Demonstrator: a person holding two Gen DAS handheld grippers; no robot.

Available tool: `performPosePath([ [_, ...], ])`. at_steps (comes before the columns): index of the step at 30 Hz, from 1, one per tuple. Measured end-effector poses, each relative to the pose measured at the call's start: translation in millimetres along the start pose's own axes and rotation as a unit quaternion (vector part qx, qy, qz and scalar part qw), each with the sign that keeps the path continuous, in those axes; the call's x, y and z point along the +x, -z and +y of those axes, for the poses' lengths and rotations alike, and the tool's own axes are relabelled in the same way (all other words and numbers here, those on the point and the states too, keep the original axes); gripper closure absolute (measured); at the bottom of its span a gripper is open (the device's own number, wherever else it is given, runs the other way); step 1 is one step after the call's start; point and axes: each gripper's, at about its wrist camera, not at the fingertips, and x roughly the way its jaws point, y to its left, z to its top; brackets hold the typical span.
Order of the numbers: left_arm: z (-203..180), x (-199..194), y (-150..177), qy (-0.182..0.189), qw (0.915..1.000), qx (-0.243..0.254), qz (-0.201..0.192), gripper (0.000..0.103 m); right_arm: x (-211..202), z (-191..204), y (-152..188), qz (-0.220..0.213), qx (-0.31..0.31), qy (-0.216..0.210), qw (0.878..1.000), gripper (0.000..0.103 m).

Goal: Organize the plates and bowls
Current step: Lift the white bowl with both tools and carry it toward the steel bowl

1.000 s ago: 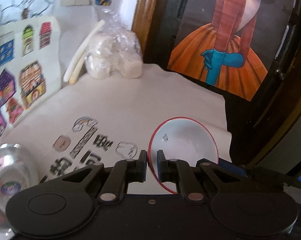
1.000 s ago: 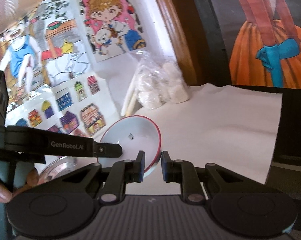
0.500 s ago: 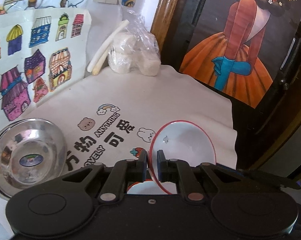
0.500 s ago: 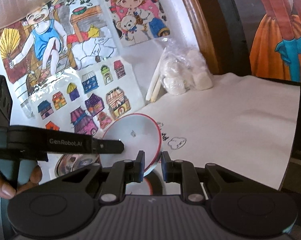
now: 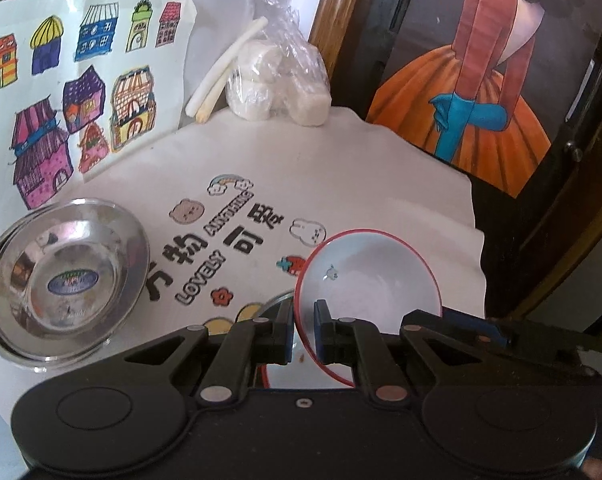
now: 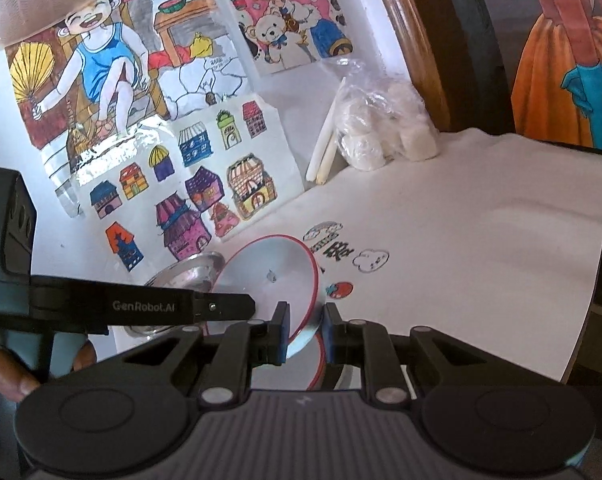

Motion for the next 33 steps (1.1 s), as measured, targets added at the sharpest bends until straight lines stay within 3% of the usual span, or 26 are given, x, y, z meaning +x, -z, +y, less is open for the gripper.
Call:
performPosePath([
  [21,-3,-10,37,-0.014,0.9999,0.006,-0.006,0.089,8,-6,8,0.027,0.024,-0.015,0.999,0.084],
  [33,-19,-13,44,-0.052,0.9969,0.053,-0.028,0.088,13,-7,10,0.036,0.03,-0.017,0.999,0.084],
])
